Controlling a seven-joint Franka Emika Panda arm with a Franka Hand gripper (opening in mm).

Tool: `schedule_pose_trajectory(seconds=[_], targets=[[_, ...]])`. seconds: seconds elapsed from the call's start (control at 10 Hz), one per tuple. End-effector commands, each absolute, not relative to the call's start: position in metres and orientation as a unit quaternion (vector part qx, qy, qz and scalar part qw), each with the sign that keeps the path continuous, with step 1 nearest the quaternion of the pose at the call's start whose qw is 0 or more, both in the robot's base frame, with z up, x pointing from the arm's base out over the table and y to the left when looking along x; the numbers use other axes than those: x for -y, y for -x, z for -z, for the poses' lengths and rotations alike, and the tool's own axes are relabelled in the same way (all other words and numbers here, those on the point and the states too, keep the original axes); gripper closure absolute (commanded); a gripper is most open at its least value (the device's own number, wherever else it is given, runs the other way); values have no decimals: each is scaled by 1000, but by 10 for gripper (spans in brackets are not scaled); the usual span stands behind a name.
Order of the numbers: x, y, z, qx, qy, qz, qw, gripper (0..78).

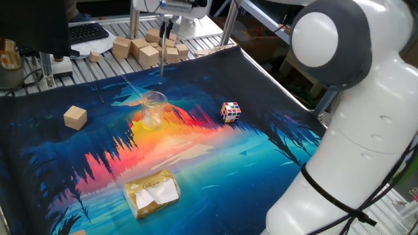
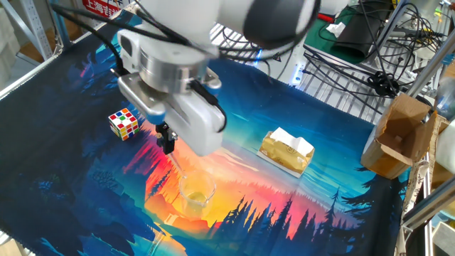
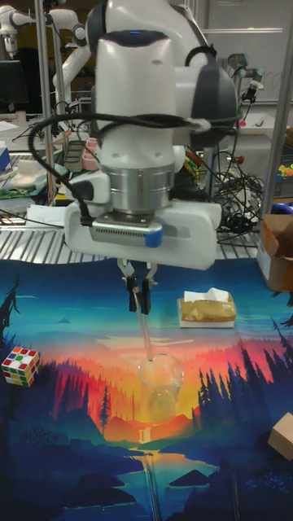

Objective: Shake the test tube

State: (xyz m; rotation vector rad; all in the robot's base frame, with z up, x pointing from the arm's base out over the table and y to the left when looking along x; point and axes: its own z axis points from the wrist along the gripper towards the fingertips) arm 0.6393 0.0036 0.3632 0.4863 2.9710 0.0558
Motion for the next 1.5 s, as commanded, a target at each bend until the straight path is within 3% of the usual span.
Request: schedule_pose_trajectory(seconds=[0.1, 0.2, 0.3, 0.4, 0.5, 0.8, 0.9, 1.0, 1.2, 1.3, 1.4, 1.5], targets=[[-15, -639, -380, -940, -265, -215, -29, 764], [-17, -635, -380, -964, -218, -142, -52, 764], [-17, -632, -379, -979, -178, -82, -55, 764], [-17, -628, -377, -993, -100, 44, -38, 764], [-13, -629, -376, -993, -63, 99, -33, 764], [4, -637, -368, -993, -24, 118, -1, 764], [12, -643, -366, -987, 11, 156, 30, 764], [13, -644, -367, -985, 19, 167, 39, 764], [13, -644, -367, -988, 0, 148, 44, 764], [12, -644, -367, -995, -29, 91, 41, 764], [7, -642, -368, -993, -104, -42, 25, 764], [-2, -640, -370, -986, -142, -90, 13, 764]])
